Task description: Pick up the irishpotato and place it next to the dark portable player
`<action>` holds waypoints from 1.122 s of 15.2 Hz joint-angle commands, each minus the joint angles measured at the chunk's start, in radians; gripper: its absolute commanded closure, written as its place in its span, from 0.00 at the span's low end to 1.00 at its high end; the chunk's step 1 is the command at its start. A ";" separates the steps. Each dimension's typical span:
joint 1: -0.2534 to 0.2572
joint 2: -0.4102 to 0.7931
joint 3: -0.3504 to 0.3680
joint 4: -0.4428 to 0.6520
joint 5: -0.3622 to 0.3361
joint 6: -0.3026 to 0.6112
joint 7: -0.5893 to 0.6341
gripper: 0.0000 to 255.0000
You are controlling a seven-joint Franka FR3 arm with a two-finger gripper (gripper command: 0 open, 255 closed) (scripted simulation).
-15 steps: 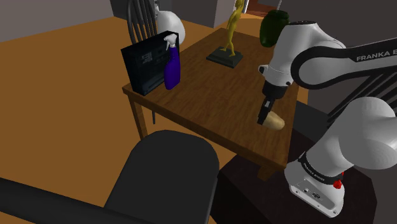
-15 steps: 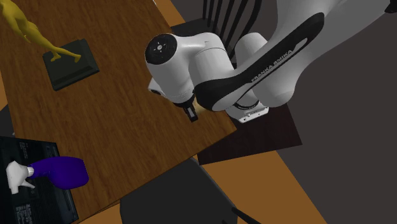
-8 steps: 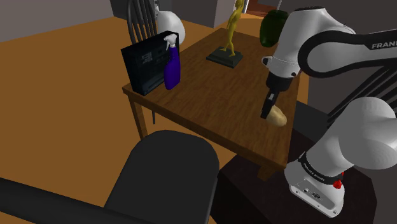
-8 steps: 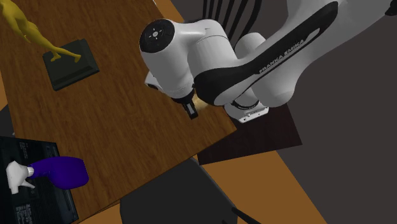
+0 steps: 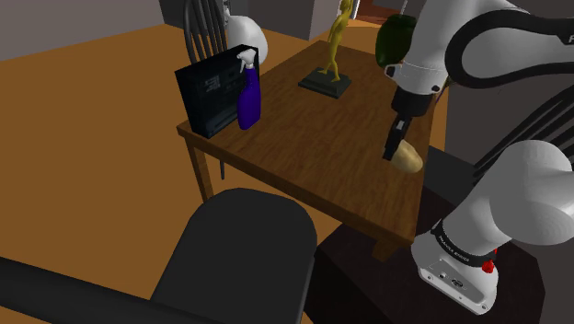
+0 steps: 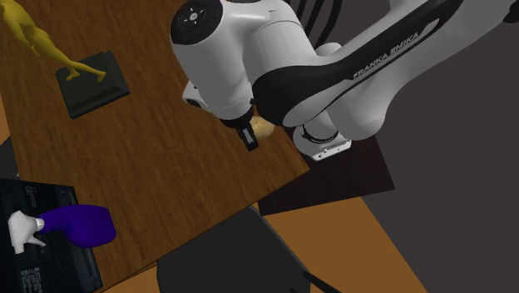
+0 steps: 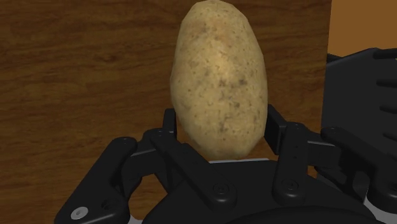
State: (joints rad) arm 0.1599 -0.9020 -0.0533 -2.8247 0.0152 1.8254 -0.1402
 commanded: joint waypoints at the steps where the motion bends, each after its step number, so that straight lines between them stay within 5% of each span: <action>1: 0.001 -0.007 0.002 0.026 0.002 -0.033 0.003 1.00; 17: 0.005 -0.007 0.007 0.241 0.006 -0.248 0.013 1.00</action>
State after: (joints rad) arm 0.1645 -0.9108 -0.0466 -2.5980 0.0207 1.5901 -0.1279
